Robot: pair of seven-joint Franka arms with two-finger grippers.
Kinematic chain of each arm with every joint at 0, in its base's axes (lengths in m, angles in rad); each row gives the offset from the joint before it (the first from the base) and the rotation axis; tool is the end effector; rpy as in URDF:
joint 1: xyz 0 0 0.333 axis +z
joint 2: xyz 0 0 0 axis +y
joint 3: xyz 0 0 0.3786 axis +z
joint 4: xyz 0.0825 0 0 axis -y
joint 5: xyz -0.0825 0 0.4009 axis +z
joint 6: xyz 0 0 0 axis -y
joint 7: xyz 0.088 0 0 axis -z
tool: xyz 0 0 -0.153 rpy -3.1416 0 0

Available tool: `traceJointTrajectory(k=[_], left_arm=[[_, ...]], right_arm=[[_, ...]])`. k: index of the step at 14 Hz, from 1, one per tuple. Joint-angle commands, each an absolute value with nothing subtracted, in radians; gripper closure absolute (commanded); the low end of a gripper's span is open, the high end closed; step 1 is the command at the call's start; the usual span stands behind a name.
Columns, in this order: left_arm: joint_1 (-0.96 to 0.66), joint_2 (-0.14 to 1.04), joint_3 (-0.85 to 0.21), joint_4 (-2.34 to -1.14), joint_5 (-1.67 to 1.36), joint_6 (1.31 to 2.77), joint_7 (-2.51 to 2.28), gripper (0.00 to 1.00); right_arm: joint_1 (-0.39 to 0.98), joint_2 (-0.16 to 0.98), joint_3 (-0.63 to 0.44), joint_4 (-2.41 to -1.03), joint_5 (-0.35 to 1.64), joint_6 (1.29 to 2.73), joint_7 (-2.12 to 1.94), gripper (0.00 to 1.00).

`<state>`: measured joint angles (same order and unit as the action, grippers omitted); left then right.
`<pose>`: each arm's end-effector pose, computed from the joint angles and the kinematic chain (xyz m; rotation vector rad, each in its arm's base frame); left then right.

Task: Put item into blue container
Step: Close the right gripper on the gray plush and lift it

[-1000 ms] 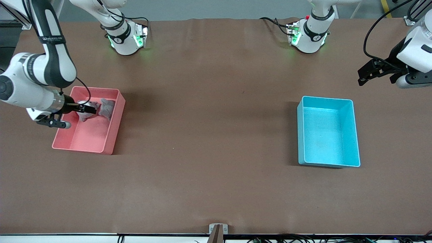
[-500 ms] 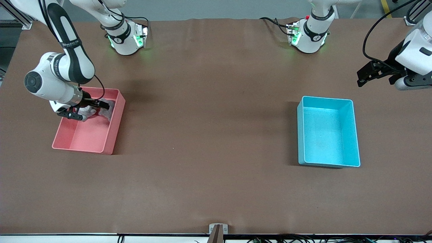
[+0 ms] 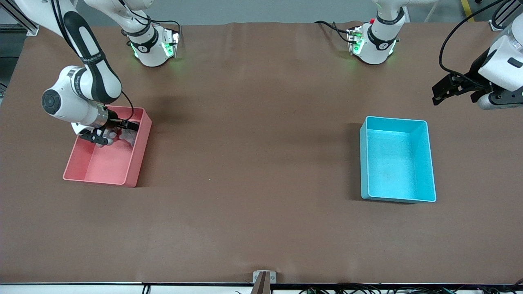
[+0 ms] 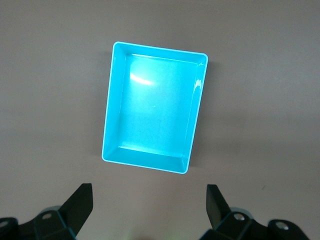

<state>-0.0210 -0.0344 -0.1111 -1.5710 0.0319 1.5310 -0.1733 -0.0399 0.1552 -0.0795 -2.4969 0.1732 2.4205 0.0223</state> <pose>0.5502 -0.0693 0.6569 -3.1047 -0.0659 0.0005 0.4498 -0.0490 0.2105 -2.9943 0.4305 0.3421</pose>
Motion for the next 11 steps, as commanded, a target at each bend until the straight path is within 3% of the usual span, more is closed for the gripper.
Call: traceJointTrajectory(k=[1, 5, 8, 11], left_arm=[[-0.014, -0.014, -0.114, -1.532, 0.009, 1.528, -0.149, 0.00], [-0.014, -0.012, -0.114, -1.532, 0.009, 1.528, -0.149, 0.00], [-0.014, -0.012, -0.114, -1.532, 0.009, 1.528, -0.149, 0.00], [-0.014, -0.012, -0.114, -1.532, 0.008, 1.528, -0.149, 0.00]], right_arm=[[-0.031, 0.186, -0.078, -2.505, 0.196, 2.465, 0.032, 0.01], [-0.032, 0.204, -0.078, -2.500, 0.196, 2.471, 0.032, 0.21], [-0.031, 0.202, -0.078, -2.496, 0.196, 2.461, 0.031, 0.59], [-0.034, 0.199, -0.078, -2.450, 0.196, 2.390, 0.028, 0.91]])
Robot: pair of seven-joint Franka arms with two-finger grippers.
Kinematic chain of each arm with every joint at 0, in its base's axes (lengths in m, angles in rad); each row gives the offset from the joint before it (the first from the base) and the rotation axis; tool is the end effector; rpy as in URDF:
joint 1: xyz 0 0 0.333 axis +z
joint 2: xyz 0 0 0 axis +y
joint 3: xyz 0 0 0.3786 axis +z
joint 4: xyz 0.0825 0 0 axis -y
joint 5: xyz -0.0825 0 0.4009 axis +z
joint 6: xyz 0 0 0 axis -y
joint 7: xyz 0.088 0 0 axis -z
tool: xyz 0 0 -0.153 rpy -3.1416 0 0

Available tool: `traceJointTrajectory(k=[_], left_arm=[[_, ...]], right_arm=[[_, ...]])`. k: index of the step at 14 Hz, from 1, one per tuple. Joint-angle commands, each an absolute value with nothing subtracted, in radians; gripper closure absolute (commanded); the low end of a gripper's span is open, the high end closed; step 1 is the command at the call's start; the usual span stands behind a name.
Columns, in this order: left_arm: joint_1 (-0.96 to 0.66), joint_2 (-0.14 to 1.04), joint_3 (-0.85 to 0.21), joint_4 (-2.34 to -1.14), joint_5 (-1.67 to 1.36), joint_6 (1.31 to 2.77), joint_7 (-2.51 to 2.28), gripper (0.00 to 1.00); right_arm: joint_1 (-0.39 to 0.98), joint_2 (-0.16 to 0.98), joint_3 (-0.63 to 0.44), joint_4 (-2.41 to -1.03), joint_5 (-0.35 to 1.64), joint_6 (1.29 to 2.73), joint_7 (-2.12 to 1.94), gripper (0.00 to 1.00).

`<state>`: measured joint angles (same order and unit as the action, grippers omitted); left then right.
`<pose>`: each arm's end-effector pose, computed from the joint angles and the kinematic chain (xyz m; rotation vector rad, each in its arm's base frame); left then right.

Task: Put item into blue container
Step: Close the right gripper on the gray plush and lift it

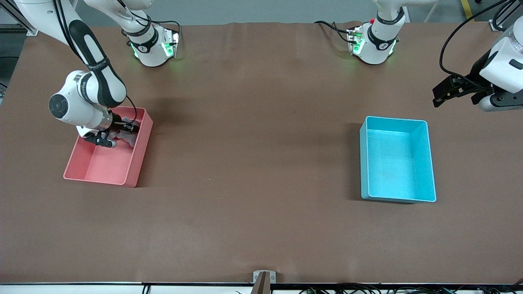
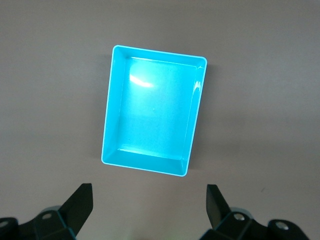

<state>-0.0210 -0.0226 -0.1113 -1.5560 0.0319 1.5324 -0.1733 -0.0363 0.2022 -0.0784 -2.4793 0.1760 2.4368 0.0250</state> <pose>0.5550 -0.0696 0.6577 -3.1067 -0.0656 -0.0064 0.4551 -0.0482 0.1954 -2.9968 0.4348 0.3627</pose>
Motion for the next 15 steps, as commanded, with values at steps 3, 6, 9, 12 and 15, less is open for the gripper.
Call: traceJointTrajectory(k=[3, 6, 9, 12, 15], left_arm=[[-0.015, -0.011, -0.114, -1.532, 0.008, 1.528, -0.149, 0.00], [-0.015, -0.008, -0.114, -1.532, 0.008, 1.528, -0.149, 0.00], [-0.018, -0.008, -0.114, -1.532, 0.008, 1.528, -0.150, 0.00], [-0.017, -0.006, -0.114, -1.532, 0.006, 1.528, -0.153, 0.00], [-0.018, -0.002, -0.115, -1.535, 0.003, 1.528, -0.152, 0.00]], right_arm=[[-0.055, 0.190, -0.083, -2.331, 0.195, 2.214, 0.020, 1.00], [-0.063, 0.173, -0.086, -2.196, 0.195, 2.030, 0.034, 1.00], [-0.052, 0.172, -0.081, -2.002, 0.184, 1.805, 0.147, 1.00], [0.021, 0.153, -0.069, -1.928, 0.184, 1.741, 0.326, 1.00], [0.122, 0.147, -0.012, -1.930, 0.184, 1.778, 0.576, 1.00]])
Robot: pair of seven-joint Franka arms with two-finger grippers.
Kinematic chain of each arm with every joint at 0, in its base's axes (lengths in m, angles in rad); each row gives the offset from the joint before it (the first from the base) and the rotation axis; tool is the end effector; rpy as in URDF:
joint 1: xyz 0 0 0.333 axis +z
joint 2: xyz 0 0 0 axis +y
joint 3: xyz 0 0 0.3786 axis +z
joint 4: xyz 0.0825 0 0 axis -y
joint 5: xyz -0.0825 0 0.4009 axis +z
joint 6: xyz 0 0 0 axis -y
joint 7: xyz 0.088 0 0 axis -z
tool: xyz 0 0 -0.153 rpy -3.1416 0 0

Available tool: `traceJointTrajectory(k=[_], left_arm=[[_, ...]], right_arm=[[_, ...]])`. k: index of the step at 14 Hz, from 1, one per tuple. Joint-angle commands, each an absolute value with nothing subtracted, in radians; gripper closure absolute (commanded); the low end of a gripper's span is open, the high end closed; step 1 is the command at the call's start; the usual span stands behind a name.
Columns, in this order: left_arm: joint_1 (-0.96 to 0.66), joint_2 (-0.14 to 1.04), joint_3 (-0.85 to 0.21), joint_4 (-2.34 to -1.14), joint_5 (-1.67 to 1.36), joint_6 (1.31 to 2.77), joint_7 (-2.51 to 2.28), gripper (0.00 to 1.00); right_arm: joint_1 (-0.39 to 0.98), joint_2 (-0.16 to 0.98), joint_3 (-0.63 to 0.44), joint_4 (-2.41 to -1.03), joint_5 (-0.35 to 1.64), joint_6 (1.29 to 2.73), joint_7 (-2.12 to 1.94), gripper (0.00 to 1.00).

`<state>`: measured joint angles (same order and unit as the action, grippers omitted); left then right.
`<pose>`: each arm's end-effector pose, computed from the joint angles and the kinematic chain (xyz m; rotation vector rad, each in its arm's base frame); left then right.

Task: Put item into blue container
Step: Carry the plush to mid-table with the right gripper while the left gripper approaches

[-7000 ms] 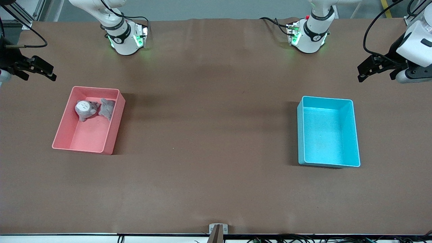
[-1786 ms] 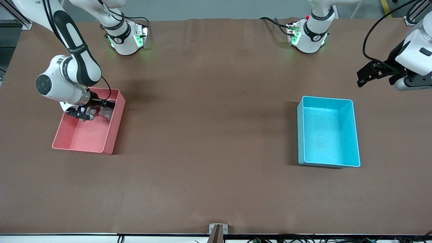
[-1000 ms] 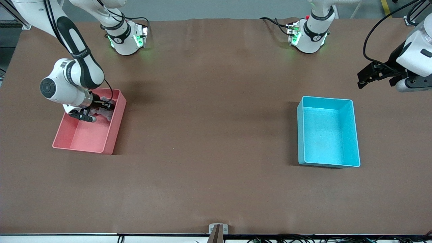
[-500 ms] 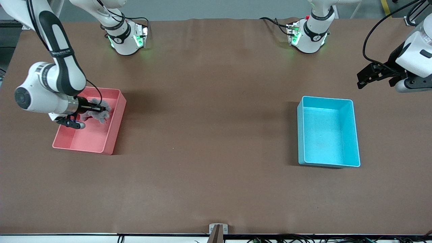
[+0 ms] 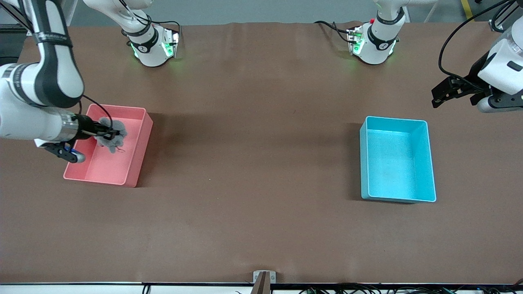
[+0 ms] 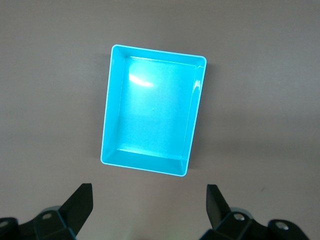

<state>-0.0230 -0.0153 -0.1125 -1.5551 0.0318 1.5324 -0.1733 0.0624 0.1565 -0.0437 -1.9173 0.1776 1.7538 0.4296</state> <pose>0.5572 -0.0715 0.6541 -3.1068 -0.0605 0.0035 0.5674 0.0351 0.4020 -2.9265 0.7039 0.5273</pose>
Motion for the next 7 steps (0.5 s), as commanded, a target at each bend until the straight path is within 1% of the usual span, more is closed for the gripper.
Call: traceJointTrajectory(k=[1, 4, 6, 7], left_arm=[[-0.020, 0.003, -0.115, -1.542, 0.005, 1.528, -0.150, 0.00], [-0.021, -0.003, -0.117, -1.598, 0.008, 1.587, -0.149, 0.00], [-0.031, 0.015, -0.120, -1.638, 0.005, 1.633, -0.156, 0.00], [-0.043, 0.029, -0.133, -1.667, 0.005, 1.656, -0.158, 0.00]], right_arm=[[0.164, 0.150, -0.002, -1.933, 0.184, 1.816, 0.666, 1.00], [0.342, 0.187, 0.009, -1.928, 0.184, 1.971, 0.947, 1.00], [0.441, 0.266, 0.009, -1.913, 0.184, 2.107, 1.110, 1.00], [0.493, 0.328, 0.009, -1.879, 0.183, 2.161, 1.196, 1.00]])
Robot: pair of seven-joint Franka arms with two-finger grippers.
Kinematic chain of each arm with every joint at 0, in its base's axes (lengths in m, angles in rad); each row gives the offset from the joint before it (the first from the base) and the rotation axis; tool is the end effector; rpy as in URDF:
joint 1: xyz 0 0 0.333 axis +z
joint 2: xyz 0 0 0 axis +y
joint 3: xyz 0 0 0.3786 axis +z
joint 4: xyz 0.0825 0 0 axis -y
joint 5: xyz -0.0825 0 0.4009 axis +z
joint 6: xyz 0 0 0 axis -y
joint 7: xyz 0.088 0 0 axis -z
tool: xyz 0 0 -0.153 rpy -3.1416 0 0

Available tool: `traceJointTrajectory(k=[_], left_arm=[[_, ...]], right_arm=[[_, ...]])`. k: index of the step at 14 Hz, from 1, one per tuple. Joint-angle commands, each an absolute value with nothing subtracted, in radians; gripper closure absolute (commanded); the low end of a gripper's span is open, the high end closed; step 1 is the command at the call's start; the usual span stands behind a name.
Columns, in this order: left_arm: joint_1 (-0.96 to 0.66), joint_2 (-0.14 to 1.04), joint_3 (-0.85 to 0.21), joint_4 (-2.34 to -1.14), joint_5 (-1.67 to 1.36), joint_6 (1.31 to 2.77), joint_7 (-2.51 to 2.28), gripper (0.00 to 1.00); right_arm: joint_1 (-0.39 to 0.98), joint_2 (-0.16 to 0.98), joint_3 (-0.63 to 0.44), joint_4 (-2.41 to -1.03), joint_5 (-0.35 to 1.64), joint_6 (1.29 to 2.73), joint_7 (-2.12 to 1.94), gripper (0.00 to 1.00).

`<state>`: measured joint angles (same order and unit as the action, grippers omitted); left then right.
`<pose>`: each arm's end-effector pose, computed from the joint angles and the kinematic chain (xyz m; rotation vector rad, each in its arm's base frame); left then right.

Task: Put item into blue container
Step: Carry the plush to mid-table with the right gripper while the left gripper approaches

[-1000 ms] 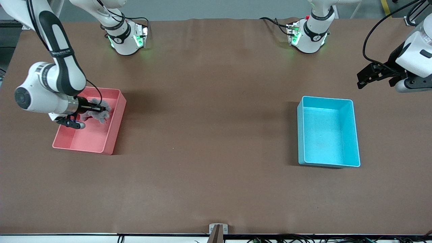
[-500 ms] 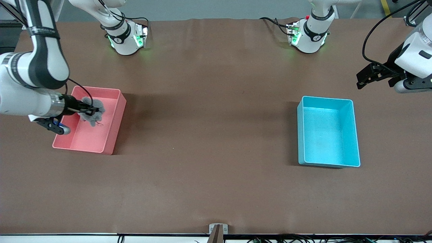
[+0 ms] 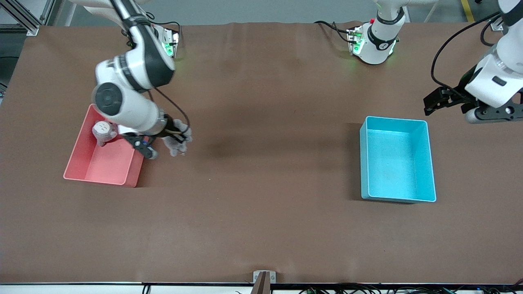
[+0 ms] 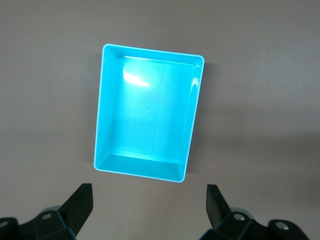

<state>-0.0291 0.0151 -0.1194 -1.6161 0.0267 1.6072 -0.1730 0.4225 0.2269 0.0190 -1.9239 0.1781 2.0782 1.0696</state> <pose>0.5719 -0.0810 0.6135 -3.1129 -0.0361 0.0305 0.5571 0.2806 0.3750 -2.8704 1.0818 0.2463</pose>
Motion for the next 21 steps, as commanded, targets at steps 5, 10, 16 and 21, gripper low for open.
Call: traceJointTrajectory(k=[5, 10, 16, 21], left_arm=[[-0.055, 0.052, -0.196, -1.902, 0.006, 1.895, -0.181, 0.00], [-0.058, 0.124, -0.273, -2.000, 0.006, 2.026, -0.291, 0.00], [-0.098, 0.254, -0.380, -2.020, 0.006, 2.192, -0.774, 0.00], [-0.250, 0.469, -0.379, -1.730, 0.009, 2.192, -1.059, 0.00]], right_arm=[[0.636, 0.625, 0.008, -1.593, 0.109, 2.212, 1.507, 1.00], [0.701, 0.755, 0.006, -1.569, 0.080, 2.400, 1.655, 0.90], [0.677, 0.729, 0.002, -1.537, 0.078, 2.386, 1.643, 0.00], [0.542, 0.583, 0.002, -1.456, 0.092, 2.007, 1.305, 0.00]])
